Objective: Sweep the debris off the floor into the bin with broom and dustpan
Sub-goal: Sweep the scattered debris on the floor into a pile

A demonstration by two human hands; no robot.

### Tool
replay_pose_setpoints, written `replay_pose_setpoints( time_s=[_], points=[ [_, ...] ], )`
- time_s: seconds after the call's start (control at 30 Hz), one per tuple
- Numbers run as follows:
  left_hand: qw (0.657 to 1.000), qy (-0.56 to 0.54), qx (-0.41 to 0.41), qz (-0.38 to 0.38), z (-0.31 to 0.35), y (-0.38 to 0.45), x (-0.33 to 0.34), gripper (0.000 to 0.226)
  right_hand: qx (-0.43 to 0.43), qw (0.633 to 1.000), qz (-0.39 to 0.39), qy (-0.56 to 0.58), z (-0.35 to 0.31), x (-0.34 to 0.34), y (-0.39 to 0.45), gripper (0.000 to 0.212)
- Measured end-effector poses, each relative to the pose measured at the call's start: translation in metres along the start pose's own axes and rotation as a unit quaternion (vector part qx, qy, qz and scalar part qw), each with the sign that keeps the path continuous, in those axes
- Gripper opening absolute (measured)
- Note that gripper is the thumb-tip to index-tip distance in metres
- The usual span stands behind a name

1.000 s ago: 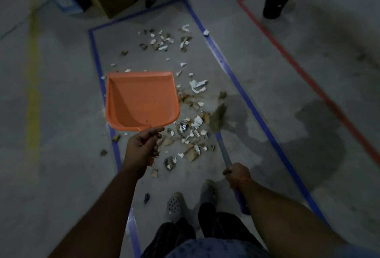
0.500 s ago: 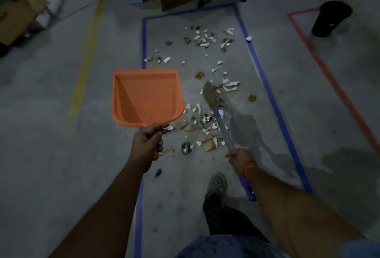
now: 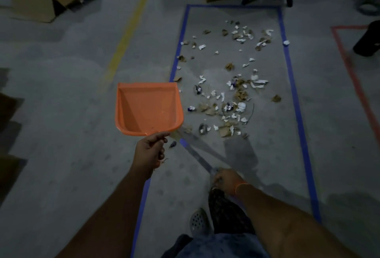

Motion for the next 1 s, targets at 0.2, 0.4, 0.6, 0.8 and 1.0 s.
replay_pose_setpoints(
  time_s=[0.2,0.4,0.6,0.8,1.0],
  points=[
    [0.999,-0.03,0.02,0.01,-0.003,0.002,-0.021,0.032,0.033,0.997,-0.076,-0.002,-0.002,0.04,0.01,0.026],
    [0.999,-0.02,-0.003,0.04,-0.002,0.026,-0.03,0.035,0.11,0.994,-0.019,0.007,0.03,0.026,0.029,0.028],
    [0.999,-0.025,0.009,0.042,0.027,0.048,-0.011,0.037,0.161,0.979,0.091,0.079,0.043,-0.072,0.05,0.03],
    [0.998,-0.027,0.017,0.052,0.051,0.069,0.006,0.034,0.147,0.969,0.192,0.053,0.046,-0.133,0.066,0.026],
    [0.997,-0.027,0.015,0.065,0.07,0.073,0.003,0.032,0.095,0.958,0.24,0.123,0.037,-0.141,0.084,0.027]
  ],
)
Point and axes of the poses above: each hand's wrist, its own y-axis towards the middle knuckle, its own x-axis out of the palm, z = x × y, the point moved 7 cm from there along y, towards the middle knuckle, and after that the axes turned 15 degrees about -x, right-handed, at the moved point
